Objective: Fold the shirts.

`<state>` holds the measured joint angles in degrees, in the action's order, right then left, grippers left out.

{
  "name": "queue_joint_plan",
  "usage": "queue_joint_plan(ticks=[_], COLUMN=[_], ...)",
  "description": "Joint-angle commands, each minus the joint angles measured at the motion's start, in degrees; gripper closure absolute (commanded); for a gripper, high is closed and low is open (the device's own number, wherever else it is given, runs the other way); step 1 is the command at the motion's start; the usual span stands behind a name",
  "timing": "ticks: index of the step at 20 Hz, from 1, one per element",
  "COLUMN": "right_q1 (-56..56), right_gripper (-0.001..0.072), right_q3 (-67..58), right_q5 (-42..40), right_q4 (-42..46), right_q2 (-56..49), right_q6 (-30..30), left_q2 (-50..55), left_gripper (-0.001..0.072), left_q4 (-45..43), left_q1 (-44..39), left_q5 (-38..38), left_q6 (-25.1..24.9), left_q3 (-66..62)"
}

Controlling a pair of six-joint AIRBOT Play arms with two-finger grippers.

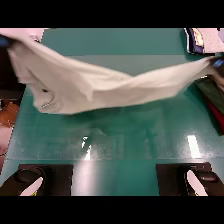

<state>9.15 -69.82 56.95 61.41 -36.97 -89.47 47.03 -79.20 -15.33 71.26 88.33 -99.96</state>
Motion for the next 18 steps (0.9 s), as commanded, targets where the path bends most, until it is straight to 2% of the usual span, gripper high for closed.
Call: queue_joint_plan(ticks=[1,5,9,11,14,18], right_q1=[0.0,0.0,0.1,0.1,0.1,0.1], right_gripper=[0.0698,0.0699,0.0698,0.0698,0.0699,0.0699], right_q3=[-9.6,-18.9,-28.7,-33.6,-40.9,-49.2], right_q5=[-0.1,5.0,17.0,23.8,32.2,40.9], right_q4=[0.3,6.3,14.8,18.4,19.7,19.6], right_q2=[3.3,3.1,-1.6,-6.0,-15.0,-30.2], right_q6=[0.0,-0.8,-4.5,-6.9,-9.4,-9.7], left_q2=[-0.2,-0.2,-0.2,-0.2,-0.2,2.4], left_gripper=[0.0679,0.0679,0.0679,0.0679,0.068,0.068], left_q4=[0.0,2.6,8.8,9.3,4.4,-2.9], left_q1=[0.0,0.0,0.0,0.0,0.0,0.0], left_q5=[0.3,0.3,0.3,0.7,3.0,5.4], left_q6=[-0.3,-0.3,-0.3,-0.3,-0.3,-0.3], left_q3=[-13.2,-22.2,-23.3,-23.3,-19.1,-6.3])
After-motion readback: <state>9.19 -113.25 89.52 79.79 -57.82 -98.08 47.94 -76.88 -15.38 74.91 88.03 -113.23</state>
